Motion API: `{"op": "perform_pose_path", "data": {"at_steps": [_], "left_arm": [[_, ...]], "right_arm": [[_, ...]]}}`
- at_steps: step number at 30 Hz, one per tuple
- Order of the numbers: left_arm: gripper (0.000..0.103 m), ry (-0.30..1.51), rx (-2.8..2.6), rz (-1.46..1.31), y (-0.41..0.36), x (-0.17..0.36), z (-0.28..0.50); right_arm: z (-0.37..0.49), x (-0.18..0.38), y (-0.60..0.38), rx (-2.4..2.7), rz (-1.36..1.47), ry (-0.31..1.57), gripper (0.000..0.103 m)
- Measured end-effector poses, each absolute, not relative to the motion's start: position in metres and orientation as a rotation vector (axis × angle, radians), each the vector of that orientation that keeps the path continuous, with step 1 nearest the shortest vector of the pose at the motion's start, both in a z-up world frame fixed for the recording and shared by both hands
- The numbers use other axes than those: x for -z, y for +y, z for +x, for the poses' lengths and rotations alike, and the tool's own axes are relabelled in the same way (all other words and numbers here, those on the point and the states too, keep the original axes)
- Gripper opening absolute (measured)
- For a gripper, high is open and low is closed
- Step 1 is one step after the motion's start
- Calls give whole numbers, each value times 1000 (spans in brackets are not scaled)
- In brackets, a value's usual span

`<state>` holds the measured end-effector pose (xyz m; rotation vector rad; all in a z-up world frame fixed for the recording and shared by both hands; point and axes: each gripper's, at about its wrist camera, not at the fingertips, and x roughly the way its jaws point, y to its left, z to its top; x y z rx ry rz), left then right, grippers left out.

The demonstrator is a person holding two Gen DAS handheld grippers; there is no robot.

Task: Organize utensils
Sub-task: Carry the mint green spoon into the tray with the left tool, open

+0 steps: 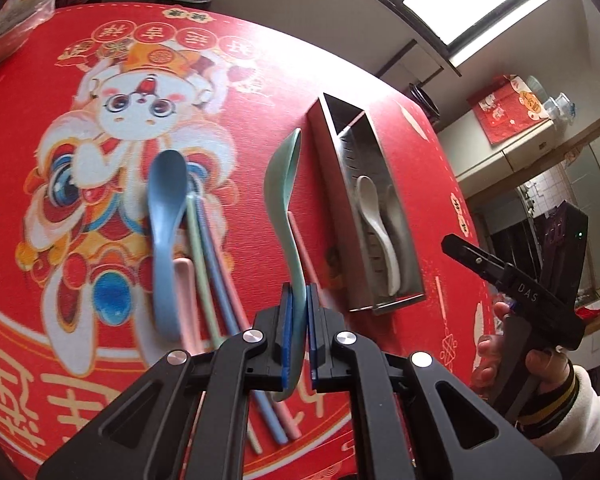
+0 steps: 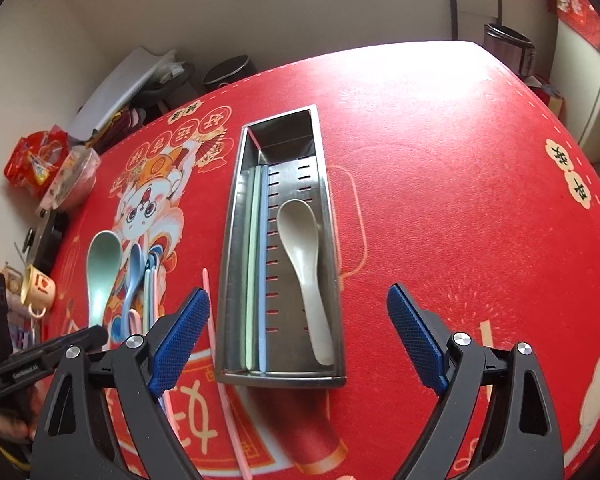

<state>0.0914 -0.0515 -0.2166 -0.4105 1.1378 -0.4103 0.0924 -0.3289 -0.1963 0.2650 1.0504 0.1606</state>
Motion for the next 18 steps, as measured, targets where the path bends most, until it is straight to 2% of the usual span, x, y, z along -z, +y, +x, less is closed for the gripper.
{"op": "perform_pose_path", "data": {"at_steps": [9, 18], "left_arm": [[6, 1207, 519, -448, -140, 226, 127], [6, 1274, 485, -535, -182, 256, 148]], "right_arm": [[87, 200, -372, -113, 294, 1059, 87], [90, 202, -406, -95, 288, 1074, 87]]}}
